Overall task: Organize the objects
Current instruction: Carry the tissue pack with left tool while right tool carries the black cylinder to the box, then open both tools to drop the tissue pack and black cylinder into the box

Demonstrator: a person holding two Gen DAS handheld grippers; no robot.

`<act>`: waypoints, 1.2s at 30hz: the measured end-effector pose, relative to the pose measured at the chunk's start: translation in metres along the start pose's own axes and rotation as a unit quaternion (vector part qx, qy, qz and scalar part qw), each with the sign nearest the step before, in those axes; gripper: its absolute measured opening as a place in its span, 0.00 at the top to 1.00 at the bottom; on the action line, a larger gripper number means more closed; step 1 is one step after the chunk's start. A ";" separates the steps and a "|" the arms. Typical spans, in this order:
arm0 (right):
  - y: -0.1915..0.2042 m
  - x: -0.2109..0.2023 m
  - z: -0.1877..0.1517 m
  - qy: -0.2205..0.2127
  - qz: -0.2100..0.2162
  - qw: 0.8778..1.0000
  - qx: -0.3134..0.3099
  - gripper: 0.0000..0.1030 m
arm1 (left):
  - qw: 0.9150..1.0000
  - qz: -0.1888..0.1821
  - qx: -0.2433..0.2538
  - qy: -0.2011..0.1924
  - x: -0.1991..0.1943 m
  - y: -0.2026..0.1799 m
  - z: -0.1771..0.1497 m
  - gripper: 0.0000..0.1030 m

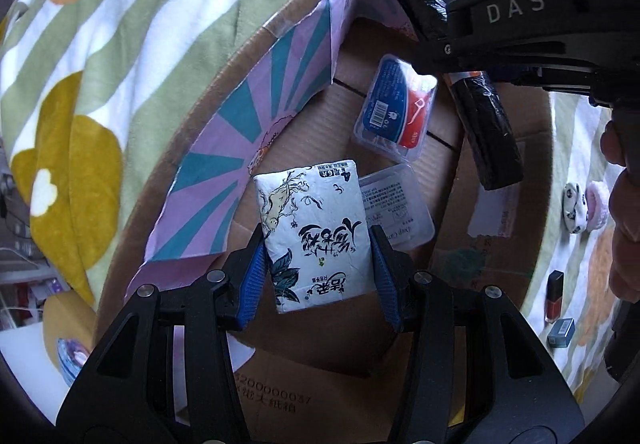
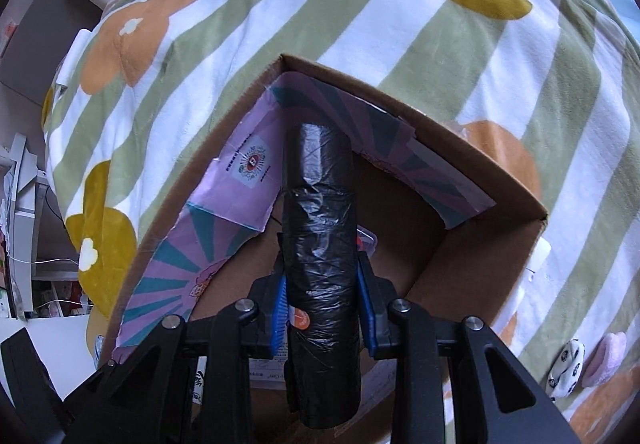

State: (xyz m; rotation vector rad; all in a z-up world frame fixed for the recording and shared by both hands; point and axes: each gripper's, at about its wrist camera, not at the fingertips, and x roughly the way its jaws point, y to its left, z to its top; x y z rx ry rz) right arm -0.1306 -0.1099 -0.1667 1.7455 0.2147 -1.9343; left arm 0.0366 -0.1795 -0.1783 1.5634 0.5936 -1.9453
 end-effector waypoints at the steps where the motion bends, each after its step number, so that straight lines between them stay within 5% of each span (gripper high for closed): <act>1: -0.001 0.003 0.001 0.002 0.000 1.000 0.000 0.73 | 1.000 -0.001 -0.003 0.001 0.002 0.002 0.001 0.56; 16: 0.001 0.010 -0.001 0.004 -0.013 1.000 -0.016 0.73 | 1.000 0.010 -0.011 0.008 0.002 0.004 0.001 0.53; 17: 0.003 0.010 0.000 0.004 -0.011 1.000 -0.021 0.67 | 1.000 0.000 -0.016 0.008 -0.001 0.004 0.000 0.47; 18: 0.004 0.010 0.001 0.005 -0.009 1.000 -0.024 0.58 | 1.000 -0.014 -0.019 0.011 -0.003 0.003 -0.001 0.16; 19: 0.006 0.009 0.000 0.003 -0.002 1.000 -0.028 0.37 | 0.999 -0.024 -0.021 0.012 -0.005 0.001 -0.002 0.01; 20: 0.009 0.007 0.000 -0.004 -0.003 0.999 -0.035 0.14 | 0.999 -0.026 -0.019 0.011 -0.007 -0.001 -0.004 0.00; 22: 0.015 0.004 -0.001 -0.021 -0.005 0.999 -0.046 0.01 | 1.000 -0.020 -0.006 0.017 -0.006 -0.008 -0.004 0.00; 36: 0.033 -0.016 -0.008 -0.008 -0.001 0.998 -0.059 0.01 | 1.000 -0.023 0.008 0.014 -0.012 -0.011 -0.013 0.00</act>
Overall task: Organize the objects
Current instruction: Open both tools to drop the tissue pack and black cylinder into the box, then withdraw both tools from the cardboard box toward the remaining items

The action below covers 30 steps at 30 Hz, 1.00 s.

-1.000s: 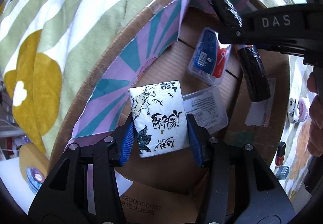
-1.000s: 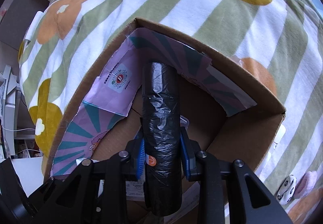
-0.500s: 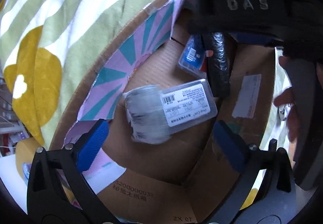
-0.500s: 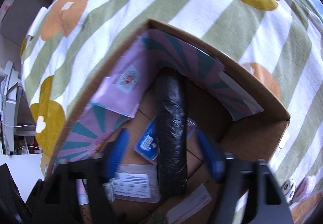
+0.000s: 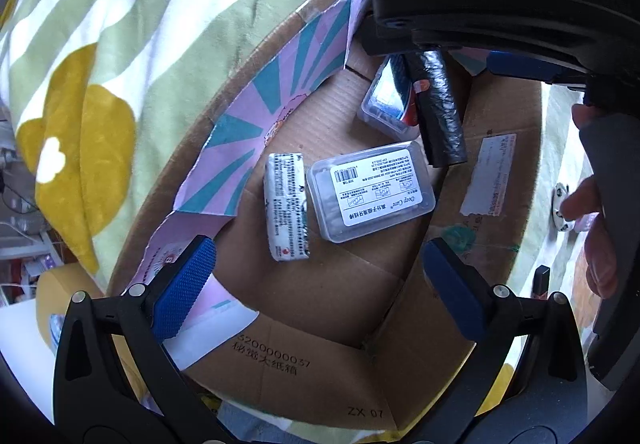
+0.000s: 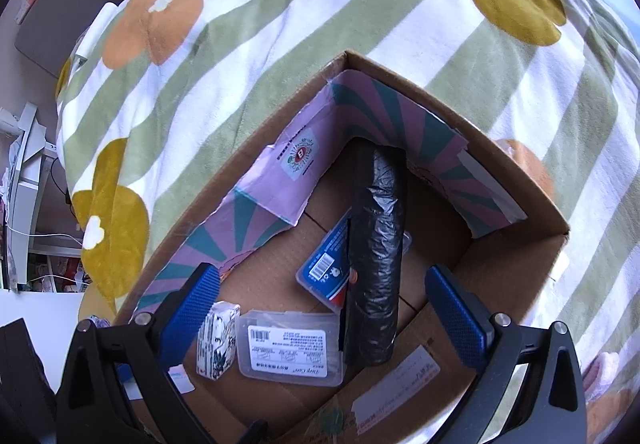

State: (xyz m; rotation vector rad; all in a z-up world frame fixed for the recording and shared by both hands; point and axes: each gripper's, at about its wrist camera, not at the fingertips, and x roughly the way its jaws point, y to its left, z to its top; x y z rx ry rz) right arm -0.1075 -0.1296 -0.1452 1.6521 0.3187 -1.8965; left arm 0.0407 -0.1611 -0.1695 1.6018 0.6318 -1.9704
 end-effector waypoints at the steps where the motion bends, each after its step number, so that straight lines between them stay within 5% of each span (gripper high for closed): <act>1: 0.000 -0.006 -0.002 -0.002 -0.001 1.000 -0.001 0.01 | 1.000 0.000 0.003 -0.003 -0.004 -0.002 -0.001 0.00; 14: -0.008 -0.138 -0.029 -0.080 -0.031 0.995 0.048 0.01 | 0.989 -0.026 0.126 -0.070 -0.132 -0.013 -0.005 0.00; 21: -0.032 -0.221 -0.081 -0.131 -0.071 0.982 0.114 0.01 | 0.970 -0.058 0.210 -0.111 -0.196 -0.043 -0.013 0.00; 30: -0.073 -0.294 -0.179 -0.183 -0.120 0.951 0.218 0.01 | 0.926 -0.107 0.327 -0.153 -0.242 -0.093 -0.041 0.00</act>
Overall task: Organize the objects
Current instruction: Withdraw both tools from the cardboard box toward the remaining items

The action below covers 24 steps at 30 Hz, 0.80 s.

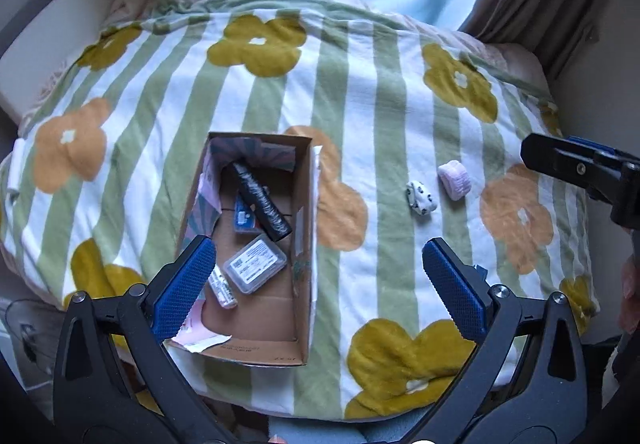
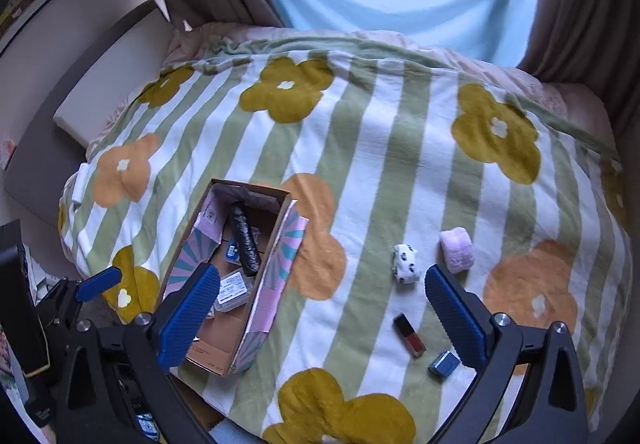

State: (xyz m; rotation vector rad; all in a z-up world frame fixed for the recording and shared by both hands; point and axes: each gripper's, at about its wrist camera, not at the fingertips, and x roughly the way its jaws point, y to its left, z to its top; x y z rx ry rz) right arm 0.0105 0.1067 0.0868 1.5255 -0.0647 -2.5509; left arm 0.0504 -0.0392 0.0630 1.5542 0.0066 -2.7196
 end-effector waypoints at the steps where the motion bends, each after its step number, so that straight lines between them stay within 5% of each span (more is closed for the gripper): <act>1: -0.009 -0.007 -0.006 -0.005 -0.006 1.000 0.010 0.01 | 1.000 -0.008 0.010 -0.004 -0.001 -0.007 0.001 0.00; 13: -0.092 -0.037 -0.075 -0.018 -0.080 0.991 0.102 0.01 | 0.991 -0.062 0.115 -0.009 0.010 -0.076 -0.004 0.00; 24: -0.106 -0.038 -0.086 -0.023 -0.062 0.993 0.094 0.01 | 0.979 -0.090 0.184 -0.013 0.021 -0.112 0.009 0.00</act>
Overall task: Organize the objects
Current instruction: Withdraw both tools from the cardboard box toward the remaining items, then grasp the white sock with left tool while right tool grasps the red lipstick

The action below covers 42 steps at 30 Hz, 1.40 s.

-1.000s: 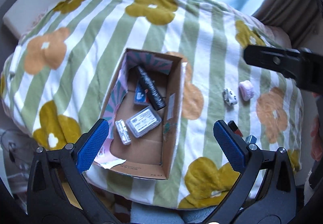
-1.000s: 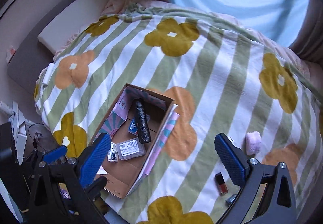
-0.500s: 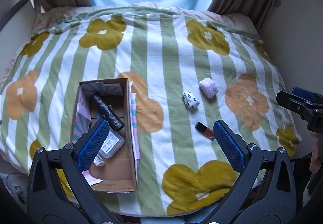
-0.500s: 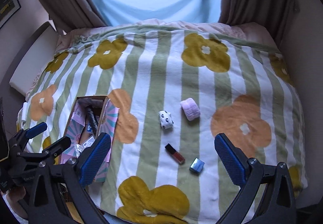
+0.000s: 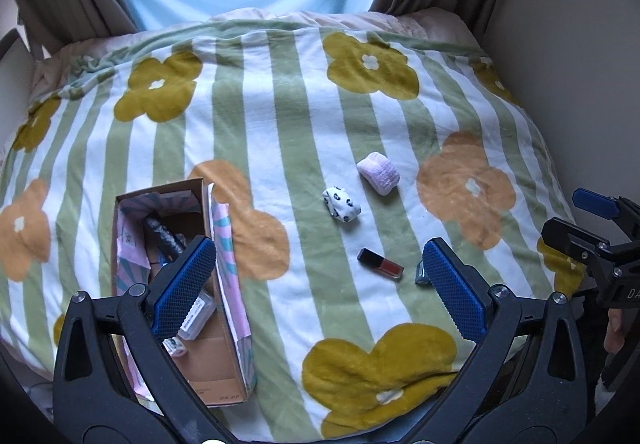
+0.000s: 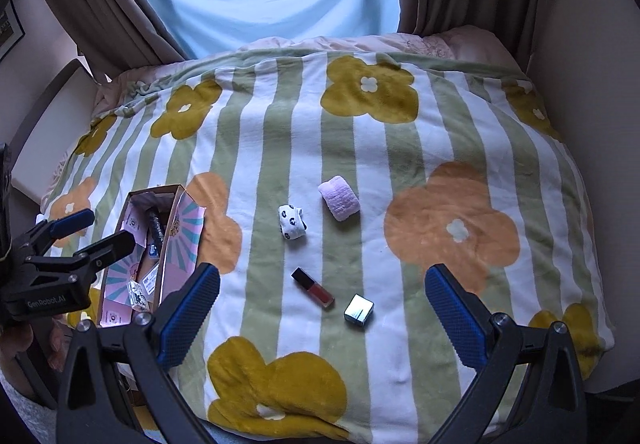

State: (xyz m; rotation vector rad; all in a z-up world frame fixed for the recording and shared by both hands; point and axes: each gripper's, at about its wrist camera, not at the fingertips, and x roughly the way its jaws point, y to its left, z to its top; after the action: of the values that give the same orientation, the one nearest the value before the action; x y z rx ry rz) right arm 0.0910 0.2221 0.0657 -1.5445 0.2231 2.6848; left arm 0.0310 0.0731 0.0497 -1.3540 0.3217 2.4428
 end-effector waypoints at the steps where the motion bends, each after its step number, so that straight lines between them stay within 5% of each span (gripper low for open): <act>1: 0.000 0.002 0.000 0.001 0.002 1.000 -0.002 0.01 | 1.000 0.001 0.006 0.000 0.002 -0.001 0.003 0.00; 12: -0.009 0.056 -0.004 0.022 0.026 0.999 -0.027 0.03 | 0.997 -0.031 0.068 0.037 0.069 -0.011 0.026 0.01; 22: -0.001 0.162 -0.038 0.070 0.080 0.986 -0.131 0.29 | 0.992 -0.063 0.090 0.059 0.183 -0.021 0.009 0.07; 30: 0.005 0.243 -0.071 0.120 0.082 0.967 -0.207 0.44 | 0.989 -0.067 0.087 0.098 0.268 -0.029 -0.007 0.07; 39: 0.004 0.285 -0.084 0.152 0.102 0.954 -0.238 0.56 | 0.985 -0.065 0.095 0.128 0.320 -0.042 -0.012 0.07; 42: 0.005 0.291 -0.088 0.157 0.100 0.950 -0.252 0.64 | 0.984 -0.069 0.098 0.133 0.332 -0.045 -0.011 0.20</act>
State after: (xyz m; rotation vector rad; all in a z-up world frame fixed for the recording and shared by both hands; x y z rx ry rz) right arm 0.0189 0.1928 -0.2284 -2.1996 -0.3529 2.7718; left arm -0.1066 0.1686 -0.2402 -1.5588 0.5010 2.0589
